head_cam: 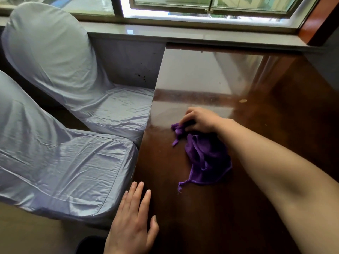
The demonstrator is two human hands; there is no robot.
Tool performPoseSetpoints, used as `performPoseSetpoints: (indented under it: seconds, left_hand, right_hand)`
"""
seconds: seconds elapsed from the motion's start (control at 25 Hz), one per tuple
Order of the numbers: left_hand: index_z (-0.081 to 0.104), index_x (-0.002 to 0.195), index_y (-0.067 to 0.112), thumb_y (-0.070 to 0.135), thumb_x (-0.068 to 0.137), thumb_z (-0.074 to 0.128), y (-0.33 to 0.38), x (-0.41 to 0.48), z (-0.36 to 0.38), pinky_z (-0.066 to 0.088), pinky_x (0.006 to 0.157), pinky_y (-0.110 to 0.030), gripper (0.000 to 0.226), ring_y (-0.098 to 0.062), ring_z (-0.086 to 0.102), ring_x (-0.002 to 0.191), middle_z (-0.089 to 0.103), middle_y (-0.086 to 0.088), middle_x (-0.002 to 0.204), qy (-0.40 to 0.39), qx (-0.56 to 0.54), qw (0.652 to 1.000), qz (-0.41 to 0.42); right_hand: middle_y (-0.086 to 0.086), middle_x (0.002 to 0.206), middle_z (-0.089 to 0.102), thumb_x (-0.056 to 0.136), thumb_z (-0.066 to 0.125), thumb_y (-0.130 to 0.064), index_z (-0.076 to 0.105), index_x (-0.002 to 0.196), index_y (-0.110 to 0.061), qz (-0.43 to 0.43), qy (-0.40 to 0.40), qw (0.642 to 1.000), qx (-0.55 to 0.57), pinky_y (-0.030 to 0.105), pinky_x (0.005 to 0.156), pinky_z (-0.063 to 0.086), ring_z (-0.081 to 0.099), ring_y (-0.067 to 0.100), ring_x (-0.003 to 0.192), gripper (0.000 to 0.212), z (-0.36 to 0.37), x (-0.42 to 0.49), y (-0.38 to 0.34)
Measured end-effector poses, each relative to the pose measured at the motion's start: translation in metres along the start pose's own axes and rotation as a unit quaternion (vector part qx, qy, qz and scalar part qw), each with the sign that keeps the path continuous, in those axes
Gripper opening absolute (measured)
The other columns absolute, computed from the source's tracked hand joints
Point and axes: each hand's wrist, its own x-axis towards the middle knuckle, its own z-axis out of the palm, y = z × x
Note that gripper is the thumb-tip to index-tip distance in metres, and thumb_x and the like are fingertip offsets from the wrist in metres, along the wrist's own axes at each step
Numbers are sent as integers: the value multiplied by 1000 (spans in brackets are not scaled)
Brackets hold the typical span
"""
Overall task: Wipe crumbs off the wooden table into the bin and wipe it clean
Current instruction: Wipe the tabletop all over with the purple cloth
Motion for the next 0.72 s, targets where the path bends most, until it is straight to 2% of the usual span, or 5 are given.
performPoseSetpoints:
  seconds: [0.16, 0.28, 0.36, 0.56, 0.72]
  left_hand:
    - [63, 120, -3, 32, 75, 51, 1, -1, -1, 36, 101, -50, 58, -43, 48, 128, 54, -26, 134, -2, -15, 1000, -4]
    - [60, 123, -3, 34, 77, 49, 2, -2, -4, 28, 108, -45, 60, -41, 45, 131, 52, -26, 137, -17, -9, 1000, -12]
    - [59, 125, -2, 35, 78, 46, 4, -3, -6, 22, 112, -43, 61, -39, 42, 134, 49, -25, 140, -36, -4, 999, -17]
    - [54, 130, 0, 36, 80, 43, 8, -6, -10, 20, 112, -46, 63, -37, 35, 139, 45, -25, 144, -69, 3, 997, -27]
    - [55, 129, -1, 34, 81, 43, 9, -5, -11, 23, 111, -47, 61, -39, 36, 138, 46, -26, 143, -70, 0, 997, -33]
  right_hand:
    - [12, 112, 62, 83, 74, -28, 74, 109, -28, 206, 166, 964, 23, 38, 92, 48, 59, 37, 106, 26, 12, -92, 75]
    - [8, 110, 60, 84, 71, -35, 73, 110, -32, 326, 218, 920, 9, 39, 83, 49, 58, 37, 101, 26, 32, -165, 91]
    - [10, 108, 59, 83, 71, -33, 73, 111, -27, 369, 252, 894, -21, 40, 78, 50, 57, 39, 93, 28, 52, -195, 75]
    - [15, 97, 61, 77, 78, -20, 73, 102, -17, 373, 334, 862, -74, 43, 71, 52, 57, 39, 75, 26, 103, -241, -28]
    - [5, 99, 60, 80, 70, -30, 69, 106, -28, 292, 316, 902, -35, 39, 69, 49, 52, 27, 74, 25, 145, -252, -133]
